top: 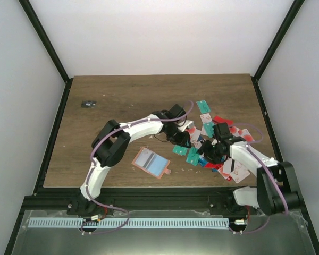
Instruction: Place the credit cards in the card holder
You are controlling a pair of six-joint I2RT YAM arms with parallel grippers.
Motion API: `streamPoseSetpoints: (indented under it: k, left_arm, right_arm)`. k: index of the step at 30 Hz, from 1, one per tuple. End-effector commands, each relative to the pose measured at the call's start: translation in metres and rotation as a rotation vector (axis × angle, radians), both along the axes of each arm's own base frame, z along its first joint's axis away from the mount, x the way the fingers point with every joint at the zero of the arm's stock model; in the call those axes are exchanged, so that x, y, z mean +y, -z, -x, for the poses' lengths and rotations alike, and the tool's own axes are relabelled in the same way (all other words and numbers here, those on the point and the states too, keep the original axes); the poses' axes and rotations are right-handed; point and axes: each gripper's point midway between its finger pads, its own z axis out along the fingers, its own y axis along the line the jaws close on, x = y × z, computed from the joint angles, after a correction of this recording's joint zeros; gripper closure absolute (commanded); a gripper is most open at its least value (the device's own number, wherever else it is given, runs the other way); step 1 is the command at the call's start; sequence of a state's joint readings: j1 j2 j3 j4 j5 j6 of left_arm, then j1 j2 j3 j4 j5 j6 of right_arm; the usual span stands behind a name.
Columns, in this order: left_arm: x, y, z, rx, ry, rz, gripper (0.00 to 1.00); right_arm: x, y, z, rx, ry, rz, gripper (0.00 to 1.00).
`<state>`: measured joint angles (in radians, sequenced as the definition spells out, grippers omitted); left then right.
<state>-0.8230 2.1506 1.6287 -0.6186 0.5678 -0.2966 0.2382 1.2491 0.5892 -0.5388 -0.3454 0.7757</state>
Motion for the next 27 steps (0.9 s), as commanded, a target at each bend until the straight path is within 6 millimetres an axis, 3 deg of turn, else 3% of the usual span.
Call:
streamPoseSetpoints:
  k: [1, 6, 11, 18, 27]
  left_arm:
    - [-0.008, 0.045, -0.005, 0.059, -0.007, -0.055, 0.7]
    - [-0.017, 0.068, 0.013, 0.132, 0.064, -0.068, 0.7]
    - [-0.008, 0.077, 0.052, 0.202, 0.174, -0.065, 0.7]
    - [0.022, 0.069, 0.109, 0.325, 0.257, -0.015, 0.7]
    - [0.02, 0.045, 0.118, 0.349, 0.276, 0.042, 0.69]
  right_arm:
    - [-0.002, 0.013, -0.016, -0.009, 0.005, 0.041, 0.49]
    - [0.026, 0.035, 0.003, 0.075, -0.099, -0.096, 0.55]
    - [0.048, 0.028, 0.024, 0.094, -0.142, -0.262, 0.56]
    - [0.05, 0.009, 0.041, 0.081, -0.114, -0.326, 0.55]
    - [0.039, 0.01, 0.051, 0.123, -0.085, -0.264, 0.53]
